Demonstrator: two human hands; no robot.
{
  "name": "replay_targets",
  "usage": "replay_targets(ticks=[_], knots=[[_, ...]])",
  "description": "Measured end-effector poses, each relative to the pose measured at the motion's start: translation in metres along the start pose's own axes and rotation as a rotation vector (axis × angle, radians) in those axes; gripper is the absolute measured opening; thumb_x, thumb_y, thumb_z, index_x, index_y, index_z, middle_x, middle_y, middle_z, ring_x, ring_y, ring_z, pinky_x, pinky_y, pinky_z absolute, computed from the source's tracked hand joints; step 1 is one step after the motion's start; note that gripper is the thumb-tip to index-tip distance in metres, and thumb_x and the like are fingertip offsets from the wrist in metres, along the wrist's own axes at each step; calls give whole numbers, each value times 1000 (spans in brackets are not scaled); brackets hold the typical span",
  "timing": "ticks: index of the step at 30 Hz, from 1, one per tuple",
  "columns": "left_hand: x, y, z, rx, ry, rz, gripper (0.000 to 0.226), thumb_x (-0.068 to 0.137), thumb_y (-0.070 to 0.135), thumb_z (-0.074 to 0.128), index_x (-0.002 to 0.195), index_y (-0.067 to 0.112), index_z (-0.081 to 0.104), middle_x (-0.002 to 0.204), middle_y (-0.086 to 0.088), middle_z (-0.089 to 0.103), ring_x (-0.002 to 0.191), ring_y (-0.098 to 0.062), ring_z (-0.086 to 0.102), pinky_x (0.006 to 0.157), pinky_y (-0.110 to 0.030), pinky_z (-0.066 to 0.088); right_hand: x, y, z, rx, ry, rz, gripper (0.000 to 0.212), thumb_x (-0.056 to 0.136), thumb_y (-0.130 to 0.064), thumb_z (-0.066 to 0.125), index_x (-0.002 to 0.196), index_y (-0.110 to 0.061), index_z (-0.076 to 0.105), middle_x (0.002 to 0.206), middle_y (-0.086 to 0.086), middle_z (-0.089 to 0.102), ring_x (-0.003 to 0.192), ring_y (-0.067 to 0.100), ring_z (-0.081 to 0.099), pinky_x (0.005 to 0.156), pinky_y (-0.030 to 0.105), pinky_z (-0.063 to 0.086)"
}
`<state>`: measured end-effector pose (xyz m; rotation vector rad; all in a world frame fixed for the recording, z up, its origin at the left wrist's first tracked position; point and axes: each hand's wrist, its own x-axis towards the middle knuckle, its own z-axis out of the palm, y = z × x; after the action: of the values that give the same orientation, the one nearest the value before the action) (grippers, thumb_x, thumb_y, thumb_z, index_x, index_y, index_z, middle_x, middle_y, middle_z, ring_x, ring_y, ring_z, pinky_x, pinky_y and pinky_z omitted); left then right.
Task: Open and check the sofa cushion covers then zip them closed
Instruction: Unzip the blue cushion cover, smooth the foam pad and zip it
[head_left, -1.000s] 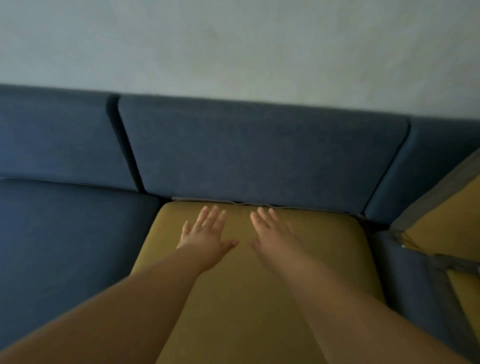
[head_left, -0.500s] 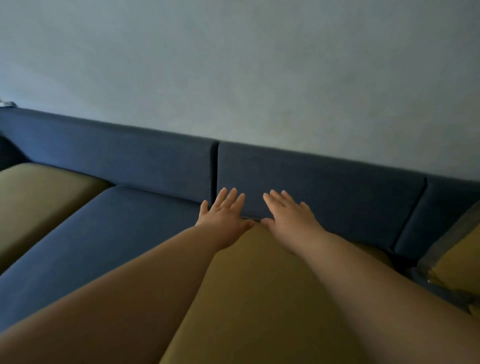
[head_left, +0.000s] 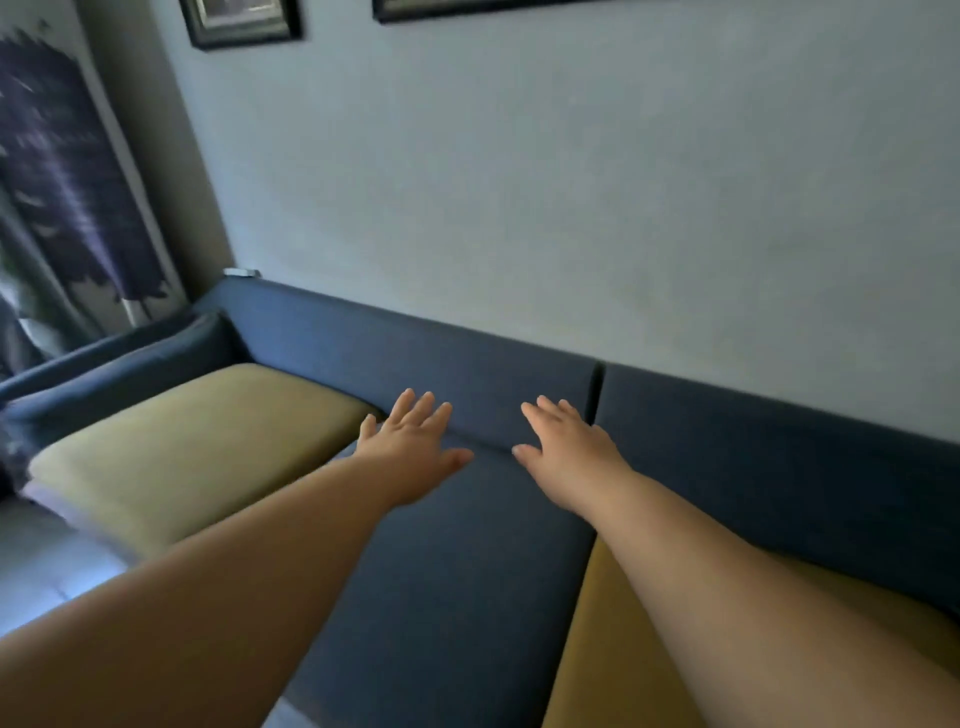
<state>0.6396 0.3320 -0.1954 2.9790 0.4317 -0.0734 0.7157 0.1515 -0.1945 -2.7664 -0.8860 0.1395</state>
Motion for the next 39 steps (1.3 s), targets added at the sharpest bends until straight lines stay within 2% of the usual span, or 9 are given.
replay_targets(ticks=[7,16,20,25,31,35,39], knots=[[25,-83,-21,-49,22,-42,74,96,61,32,154,27,0,161,6,-9,146,-14,-18,119,-48,0,64,-71,4,-75,-27,-61,59,104,-41,34,155,-21,12,165,-2,4,151,19,-1,117,44,17],[136,-163,-26,-76,4,-102,75,94,62,34,153,30,2,161,7,-8,145,-14,-18,117,-47,-1,206,-116,30,-69,-82,-109,60,104,-42,36,155,-20,15,164,-1,7,151,20,2,118,44,18],[192,-194,-35,-80,14,-87,75,94,64,35,153,30,5,162,7,-4,146,-14,-17,117,-47,0,257,-128,31,-58,-55,-113,59,104,-40,37,155,-20,16,164,-1,9,151,20,3,117,45,17],[275,-230,-15,-24,-41,44,75,94,63,35,153,30,4,162,7,-5,146,-14,-18,119,-48,0,320,-130,60,-47,-84,14,59,104,-41,36,155,-22,15,164,-1,6,151,20,2,118,47,15],[387,-296,25,-3,-121,272,73,95,60,35,153,29,5,162,7,-6,146,-14,-17,119,-48,1,404,-148,115,28,-46,278,57,104,-39,37,154,-22,18,164,0,9,151,21,3,118,47,15],[442,-342,58,12,-249,280,73,95,60,35,153,28,5,162,5,-6,146,-16,-17,119,-48,3,447,-161,159,54,-110,384,57,103,-39,38,154,-23,17,164,0,5,151,20,1,118,47,15],[488,-365,100,-21,-299,296,73,96,59,34,154,27,5,162,4,-6,146,-17,-17,119,-48,4,482,-160,203,89,-161,447,57,104,-38,36,155,-22,15,164,-1,1,151,19,-2,120,46,13]])
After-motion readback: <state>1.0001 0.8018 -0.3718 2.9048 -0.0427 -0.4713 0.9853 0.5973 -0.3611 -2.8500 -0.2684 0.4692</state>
